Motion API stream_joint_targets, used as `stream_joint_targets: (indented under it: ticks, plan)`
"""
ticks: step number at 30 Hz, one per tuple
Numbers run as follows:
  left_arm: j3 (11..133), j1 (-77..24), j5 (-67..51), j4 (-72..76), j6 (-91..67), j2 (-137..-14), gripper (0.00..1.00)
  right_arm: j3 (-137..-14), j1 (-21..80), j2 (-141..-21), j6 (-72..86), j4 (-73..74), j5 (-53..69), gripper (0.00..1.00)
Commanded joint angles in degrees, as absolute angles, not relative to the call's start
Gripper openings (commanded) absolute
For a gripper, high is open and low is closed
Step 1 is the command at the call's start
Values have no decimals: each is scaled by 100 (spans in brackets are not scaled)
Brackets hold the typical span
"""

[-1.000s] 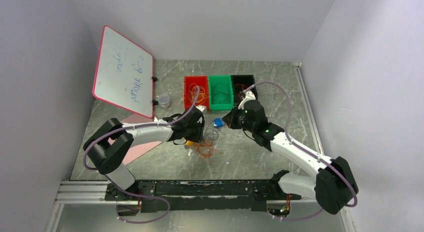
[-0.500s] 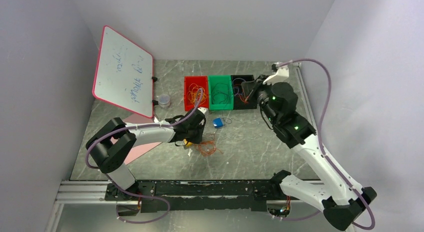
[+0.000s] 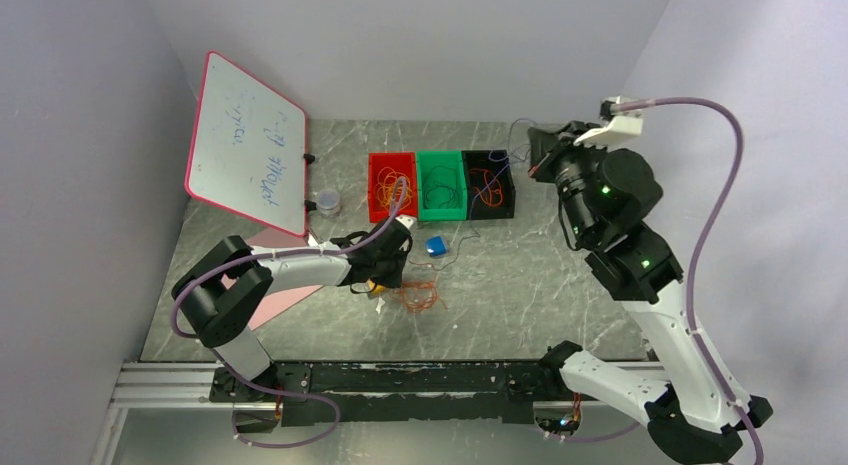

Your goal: Untangle the cables

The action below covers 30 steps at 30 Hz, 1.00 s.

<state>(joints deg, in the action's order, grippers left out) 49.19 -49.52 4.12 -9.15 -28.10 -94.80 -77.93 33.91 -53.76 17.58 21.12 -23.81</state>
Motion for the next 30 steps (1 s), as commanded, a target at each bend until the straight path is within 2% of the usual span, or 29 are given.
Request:
stream_joint_targets:
  ticks: [1, 8, 15, 22, 30]
  plan:
    - [4866, -5006, 523, -847, -2795, -9510, 7, -8428, 3385, -5295, 1113, 2215, -2902, 0]
    - [4814, -5001, 510, -800, -2803, -9504, 7, -9526, 3384, -5491, 255, 2043, -3277, 0]
    - [4768, -5007, 501, -755, -2821, -9509, 7, -10114, 3384, -5642, -228, 1849, -3308, 0]
    - [4701, -5017, 500, -706, -2823, -9385, 7, -9971, 3384, -5701, -308, 1788, -3264, 0]
    - [4444, -5026, 281, -537, -2745, -8621, 7, -9509, 3384, -5965, -110, 2078, -3075, 0]
